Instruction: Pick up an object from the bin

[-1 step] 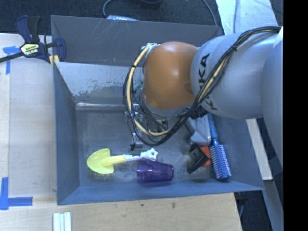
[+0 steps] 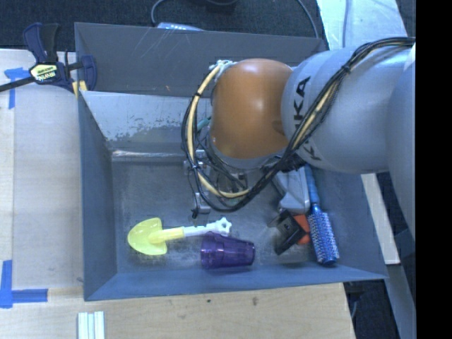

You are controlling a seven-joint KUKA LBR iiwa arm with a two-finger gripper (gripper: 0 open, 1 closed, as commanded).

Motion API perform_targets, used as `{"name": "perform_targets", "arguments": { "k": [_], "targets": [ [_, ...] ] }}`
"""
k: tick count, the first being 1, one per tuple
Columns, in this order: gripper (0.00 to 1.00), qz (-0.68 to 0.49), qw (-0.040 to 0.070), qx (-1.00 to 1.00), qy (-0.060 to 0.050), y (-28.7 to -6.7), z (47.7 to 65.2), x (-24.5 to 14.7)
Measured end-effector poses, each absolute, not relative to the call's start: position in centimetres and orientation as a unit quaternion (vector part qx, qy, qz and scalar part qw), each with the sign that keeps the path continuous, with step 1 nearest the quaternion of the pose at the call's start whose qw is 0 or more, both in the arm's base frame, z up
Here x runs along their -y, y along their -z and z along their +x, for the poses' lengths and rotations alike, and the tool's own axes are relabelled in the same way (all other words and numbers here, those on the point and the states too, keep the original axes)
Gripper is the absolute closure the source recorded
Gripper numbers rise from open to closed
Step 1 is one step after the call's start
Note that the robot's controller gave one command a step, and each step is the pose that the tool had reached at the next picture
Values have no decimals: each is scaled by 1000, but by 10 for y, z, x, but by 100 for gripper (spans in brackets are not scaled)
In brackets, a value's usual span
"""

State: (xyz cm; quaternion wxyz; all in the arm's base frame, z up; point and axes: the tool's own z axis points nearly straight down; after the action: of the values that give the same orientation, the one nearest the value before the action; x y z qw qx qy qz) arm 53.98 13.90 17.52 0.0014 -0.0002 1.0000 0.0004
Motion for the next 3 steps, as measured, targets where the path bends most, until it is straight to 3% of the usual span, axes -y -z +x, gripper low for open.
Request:
{"name": "perform_targets", "arguments": {
  "k": [1,2,3],
  "targets": [
    [0,-14,2,-1000,-1,-105,524,-143],
    [0,-2,-2,-1000,0,-96,517,-144],
    [0,75,2,-997,-1,-101,519,-125]
  ]
}}
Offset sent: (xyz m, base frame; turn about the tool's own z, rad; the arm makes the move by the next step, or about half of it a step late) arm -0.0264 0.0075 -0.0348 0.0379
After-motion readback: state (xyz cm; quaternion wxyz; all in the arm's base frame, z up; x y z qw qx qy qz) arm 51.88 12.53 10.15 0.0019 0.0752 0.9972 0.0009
